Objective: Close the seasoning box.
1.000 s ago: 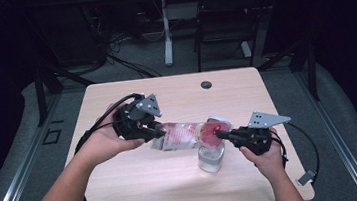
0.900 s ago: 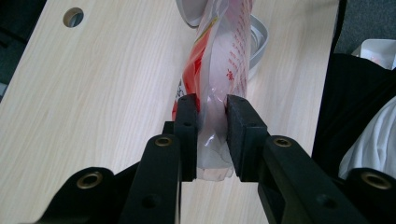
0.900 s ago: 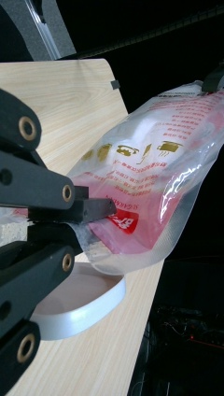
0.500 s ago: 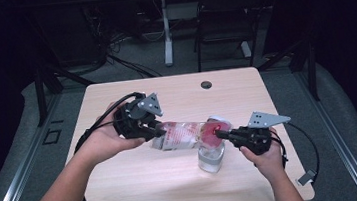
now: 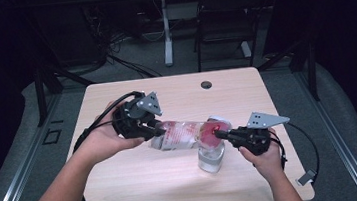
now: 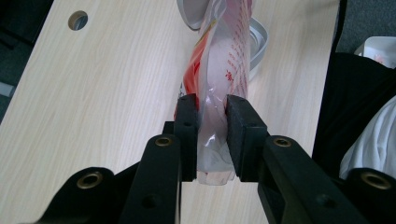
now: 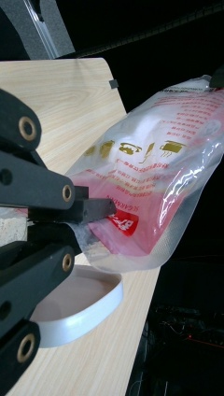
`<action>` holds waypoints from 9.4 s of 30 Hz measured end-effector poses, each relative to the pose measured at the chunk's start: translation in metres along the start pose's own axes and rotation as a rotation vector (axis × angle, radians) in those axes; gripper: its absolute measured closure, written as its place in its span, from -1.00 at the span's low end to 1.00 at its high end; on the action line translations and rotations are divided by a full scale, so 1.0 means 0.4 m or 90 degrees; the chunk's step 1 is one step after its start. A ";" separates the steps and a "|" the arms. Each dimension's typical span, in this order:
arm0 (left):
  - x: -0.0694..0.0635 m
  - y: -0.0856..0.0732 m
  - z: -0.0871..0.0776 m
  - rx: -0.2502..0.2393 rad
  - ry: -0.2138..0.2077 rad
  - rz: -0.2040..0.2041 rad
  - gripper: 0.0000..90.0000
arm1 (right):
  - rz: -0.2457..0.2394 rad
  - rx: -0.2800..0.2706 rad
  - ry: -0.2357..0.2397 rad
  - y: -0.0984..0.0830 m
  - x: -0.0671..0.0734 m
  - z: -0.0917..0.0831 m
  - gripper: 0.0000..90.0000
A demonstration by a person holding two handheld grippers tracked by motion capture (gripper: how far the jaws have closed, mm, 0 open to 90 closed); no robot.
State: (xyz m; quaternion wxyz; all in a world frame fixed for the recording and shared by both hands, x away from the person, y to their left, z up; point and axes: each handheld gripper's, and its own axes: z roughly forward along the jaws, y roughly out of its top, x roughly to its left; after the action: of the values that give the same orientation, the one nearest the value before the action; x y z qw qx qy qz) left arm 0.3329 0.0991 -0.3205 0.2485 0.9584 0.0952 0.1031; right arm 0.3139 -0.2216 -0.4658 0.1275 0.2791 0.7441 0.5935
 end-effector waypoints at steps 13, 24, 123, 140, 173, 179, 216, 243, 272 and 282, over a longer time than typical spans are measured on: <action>-0.001 0.007 -0.008 -0.001 0.001 0.002 0.67 | 0.003 -0.006 -0.003 0.003 0.002 -0.001 0.99; -0.002 0.013 -0.012 0.003 0.005 0.007 0.67 | 0.009 -0.003 0.000 0.004 0.001 0.000 0.99; -0.016 0.060 -0.018 -0.007 0.008 0.033 0.70 | 0.017 0.004 -0.011 -0.014 -0.010 0.006 0.99; -0.017 0.070 -0.018 -0.009 0.009 0.037 0.70 | 0.021 0.003 -0.013 -0.019 -0.012 0.005 0.99; -0.023 0.090 -0.017 -0.026 0.007 0.043 0.71 | 0.021 0.015 -0.017 -0.027 -0.016 0.005 0.98; -0.020 0.089 -0.017 -0.025 0.008 0.044 0.71 | 0.021 0.015 -0.018 -0.027 -0.016 0.004 0.99; -0.024 0.100 -0.016 -0.031 0.007 0.046 0.69 | 0.009 0.035 -0.026 -0.034 -0.023 0.003 0.96; -0.024 0.102 -0.017 -0.037 0.007 0.045 0.69 | 0.005 0.037 -0.026 -0.031 -0.025 -0.003 0.97; -0.027 0.128 -0.013 -0.046 0.001 0.068 0.70 | 0.008 0.019 -0.049 -0.032 -0.025 -0.039 0.97; -0.028 0.127 -0.018 -0.049 0.003 0.066 0.70 | 0.006 0.020 -0.055 -0.029 -0.023 -0.034 0.97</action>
State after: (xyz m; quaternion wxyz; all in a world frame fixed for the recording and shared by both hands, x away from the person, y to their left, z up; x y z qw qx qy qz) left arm 0.3270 0.0561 -0.2909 0.2789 0.9517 0.0417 0.1218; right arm 0.3112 -0.2395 -0.4745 0.1522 0.3099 0.7455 0.5700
